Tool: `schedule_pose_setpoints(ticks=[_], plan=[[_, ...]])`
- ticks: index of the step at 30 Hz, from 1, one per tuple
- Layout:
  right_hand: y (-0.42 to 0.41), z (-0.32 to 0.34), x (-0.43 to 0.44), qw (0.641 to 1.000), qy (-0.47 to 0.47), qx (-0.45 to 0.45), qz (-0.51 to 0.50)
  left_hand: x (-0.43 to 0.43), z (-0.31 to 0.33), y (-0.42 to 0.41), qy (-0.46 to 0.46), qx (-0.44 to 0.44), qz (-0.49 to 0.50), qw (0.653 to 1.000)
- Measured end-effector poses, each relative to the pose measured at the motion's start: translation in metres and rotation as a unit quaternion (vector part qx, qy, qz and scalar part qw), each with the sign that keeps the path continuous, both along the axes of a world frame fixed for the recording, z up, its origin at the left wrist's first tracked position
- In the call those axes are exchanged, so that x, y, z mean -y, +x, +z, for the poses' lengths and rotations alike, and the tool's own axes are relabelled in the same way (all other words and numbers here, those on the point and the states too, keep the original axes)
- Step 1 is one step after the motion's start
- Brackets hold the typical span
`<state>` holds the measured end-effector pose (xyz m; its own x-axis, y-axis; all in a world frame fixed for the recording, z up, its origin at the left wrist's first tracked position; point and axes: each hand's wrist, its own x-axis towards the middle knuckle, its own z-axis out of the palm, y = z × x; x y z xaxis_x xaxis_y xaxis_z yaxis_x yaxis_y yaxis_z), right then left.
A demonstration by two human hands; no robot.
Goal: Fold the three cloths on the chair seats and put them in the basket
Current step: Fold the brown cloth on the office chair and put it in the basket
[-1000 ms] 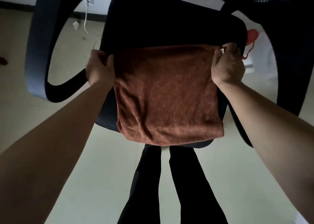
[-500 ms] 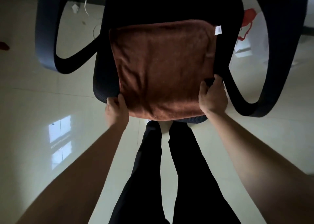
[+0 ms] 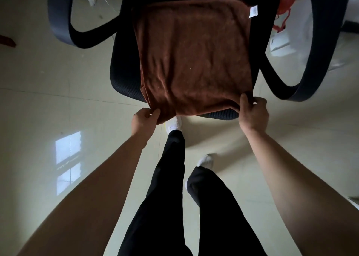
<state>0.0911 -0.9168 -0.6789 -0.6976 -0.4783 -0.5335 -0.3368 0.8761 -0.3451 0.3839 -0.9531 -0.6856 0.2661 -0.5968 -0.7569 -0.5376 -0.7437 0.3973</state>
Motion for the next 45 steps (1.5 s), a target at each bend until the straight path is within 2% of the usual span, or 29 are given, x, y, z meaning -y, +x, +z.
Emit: schedule_pose_setpoints(ticks=[4, 7, 11, 14, 16, 19, 21, 22, 24, 26, 28, 29, 31, 33, 35, 37, 42, 45], plan=[[-0.003, 0.003, -0.014, 0.998, -0.054, 0.032, 0.0, -0.017, 0.002, 0.005, -0.016, -0.008, 0.017, 1.0], [-0.015, 0.0, -0.024, 0.992, -0.092, 0.083, -0.02, -0.023, 0.01, 0.012, -0.072, -0.004, 0.112, 0.991], [-0.036, -0.016, -0.037, 0.979, -0.166, 0.098, -0.07, -0.027, 0.022, 0.009, -0.139, -0.021, 0.247, 0.959], [-0.025, -0.006, -0.046, 0.983, -0.119, 0.124, -0.064, -0.041, 0.017, 0.007, -0.089, -0.056, 0.296, 0.949], [-0.017, 0.007, -0.047, 0.976, -0.09, 0.166, -0.107, -0.051, 0.013, 0.008, -0.041, -0.081, 0.314, 0.945], [-0.012, 0.019, -0.039, 0.921, -0.091, 0.302, -0.23, -0.057, 0.017, 0.005, -0.059, -0.115, 0.339, 0.932], [-0.01, 0.032, -0.035, 0.875, -0.114, 0.393, -0.26, -0.055, 0.025, 0.0, -0.088, -0.142, 0.345, 0.924], [-0.011, 0.035, -0.034, 0.857, -0.135, 0.419, -0.27, -0.052, 0.029, -0.002, -0.101, -0.147, 0.347, 0.921], [-0.013, 0.036, -0.031, 0.844, -0.168, 0.423, -0.285, -0.048, 0.031, -0.002, -0.123, -0.117, 0.361, 0.917], [-0.014, 0.033, -0.033, 0.874, -0.153, 0.375, -0.27, -0.05, 0.029, 0.003, -0.126, -0.053, 0.357, 0.924], [-0.013, 0.028, -0.043, 0.922, -0.076, 0.302, -0.229, -0.057, 0.025, 0.009, -0.099, 0.002, 0.336, 0.937], [-0.012, 0.025, -0.05, 0.934, -0.046, 0.28, -0.218, -0.062, 0.023, 0.012, -0.084, 0.015, 0.33, 0.94], [-0.011, 0.026, -0.059, 0.933, -0.03, 0.275, -0.228, -0.07, 0.024, 0.014, -0.069, 0.017, 0.327, 0.942], [-0.012, 0.036, -0.06, 0.924, -0.059, 0.293, -0.238, -0.07, 0.032, 0.012, -0.085, 0.01, 0.32, 0.944], [-0.015, 0.057, -0.048, 0.908, -0.109, 0.325, -0.241, -0.06, 0.05, 0.009, -0.118, -0.011, 0.333, 0.936], [-0.016, 0.091, -0.029, 0.876, -0.173, 0.373, -0.251, -0.041, 0.08, 0.005, -0.159, -0.039, 0.354, 0.921], [-0.022, 0.182, 0.033, 0.814, -0.298, 0.431, -0.251, 0.023, 0.154, -0.006, -0.28, -0.068, 0.341, 0.895], [-0.025, 0.241, 0.066, 0.779, -0.36, 0.449, -0.249, 0.063, 0.211, -0.008, -0.359, -0.081, 0.354, 0.86]])
